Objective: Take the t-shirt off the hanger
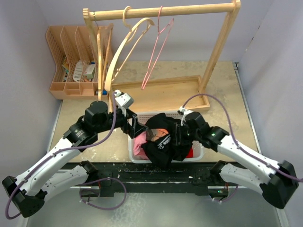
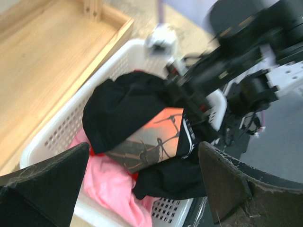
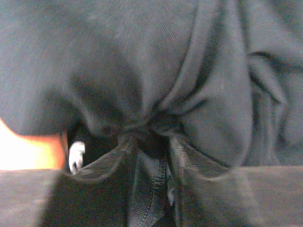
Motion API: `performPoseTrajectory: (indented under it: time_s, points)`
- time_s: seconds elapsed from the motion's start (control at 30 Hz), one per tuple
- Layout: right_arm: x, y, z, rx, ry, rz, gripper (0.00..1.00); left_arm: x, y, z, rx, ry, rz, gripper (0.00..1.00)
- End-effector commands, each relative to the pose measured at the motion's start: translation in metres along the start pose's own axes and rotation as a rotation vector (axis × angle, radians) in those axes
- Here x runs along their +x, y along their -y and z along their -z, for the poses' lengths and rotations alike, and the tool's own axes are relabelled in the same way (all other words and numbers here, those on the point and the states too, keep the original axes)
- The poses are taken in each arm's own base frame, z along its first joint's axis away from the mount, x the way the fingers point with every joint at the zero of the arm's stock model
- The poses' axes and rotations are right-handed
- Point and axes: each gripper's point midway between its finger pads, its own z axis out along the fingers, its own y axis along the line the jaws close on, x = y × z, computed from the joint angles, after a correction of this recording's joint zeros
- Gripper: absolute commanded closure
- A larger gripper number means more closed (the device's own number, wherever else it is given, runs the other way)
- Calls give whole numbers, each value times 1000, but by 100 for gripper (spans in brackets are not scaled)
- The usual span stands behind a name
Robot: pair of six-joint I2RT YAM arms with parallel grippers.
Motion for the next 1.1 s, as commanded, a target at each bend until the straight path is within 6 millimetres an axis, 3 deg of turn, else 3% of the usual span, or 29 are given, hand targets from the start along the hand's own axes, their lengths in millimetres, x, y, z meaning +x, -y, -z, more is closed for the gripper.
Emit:
performPoseTrajectory:
  time_s: [0.0, 0.1, 0.27, 0.4, 0.53, 0.67, 0.77, 0.9, 0.97, 1.07]
  points:
    - [-57, -13, 71, 63, 227, 54, 43, 11, -26, -2, -137, 60, 63, 1]
    - [-83, -21, 101, 76, 333, 73, 31, 13, -41, -2, -212, 118, 94, 1]
    - [-117, -7, 114, 187, 495, 14, 24, 21, -65, -6, -317, 156, 116, 1]
    - [-153, 24, 127, 344, 635, -45, 21, 31, -91, -6, -451, 159, 141, 1]
    - [-195, 75, 136, 369, 726, -133, 21, 38, -115, -5, -544, 160, 135, 1]
    - [-219, 122, 154, 403, 778, -220, 21, 42, -132, -7, -597, 143, 135, 1]
    - [-226, 151, 168, 433, 819, -273, 21, 49, -148, -5, -648, 159, 153, 1]
    - [-214, 199, 188, 500, 874, -386, 21, 74, -191, 14, -784, 162, 274, 1]
    - [-204, 208, 194, 516, 909, -419, 21, 89, -207, 24, -804, 166, 345, 1]
    - [-189, 208, 197, 546, 937, -411, 19, 104, -216, 40, -867, 158, 383, 1]
